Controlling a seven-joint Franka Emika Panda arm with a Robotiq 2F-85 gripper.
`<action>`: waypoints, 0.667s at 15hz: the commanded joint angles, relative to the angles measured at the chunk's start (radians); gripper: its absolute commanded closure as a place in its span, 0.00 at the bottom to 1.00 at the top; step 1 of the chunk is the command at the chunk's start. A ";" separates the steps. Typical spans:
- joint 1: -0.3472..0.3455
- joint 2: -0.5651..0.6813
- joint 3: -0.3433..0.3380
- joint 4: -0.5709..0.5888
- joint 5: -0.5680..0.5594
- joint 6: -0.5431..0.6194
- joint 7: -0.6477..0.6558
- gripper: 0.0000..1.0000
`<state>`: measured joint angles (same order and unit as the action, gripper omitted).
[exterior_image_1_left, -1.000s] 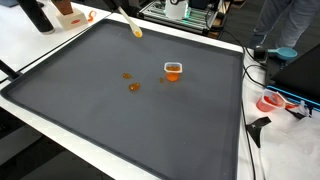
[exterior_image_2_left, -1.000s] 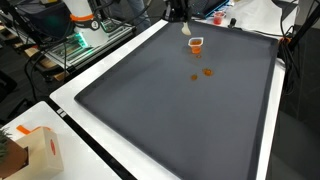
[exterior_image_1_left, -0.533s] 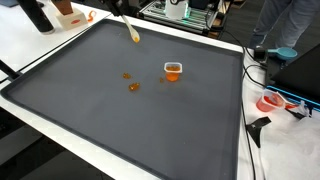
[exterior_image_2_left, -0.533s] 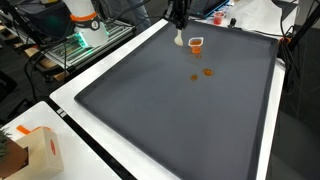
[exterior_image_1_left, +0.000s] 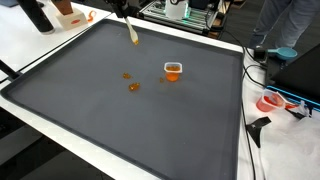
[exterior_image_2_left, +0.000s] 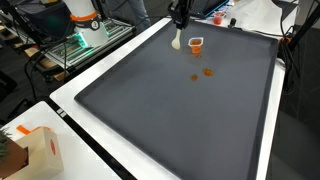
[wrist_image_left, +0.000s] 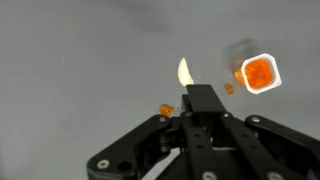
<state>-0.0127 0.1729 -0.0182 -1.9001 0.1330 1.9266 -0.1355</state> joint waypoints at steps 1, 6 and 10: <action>0.024 -0.027 0.017 -0.044 -0.075 0.035 0.060 0.97; 0.036 -0.027 0.031 -0.047 -0.096 0.042 0.082 0.97; 0.053 -0.014 0.042 -0.014 -0.117 0.033 0.141 0.97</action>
<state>0.0214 0.1721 0.0152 -1.9109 0.0607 1.9523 -0.0599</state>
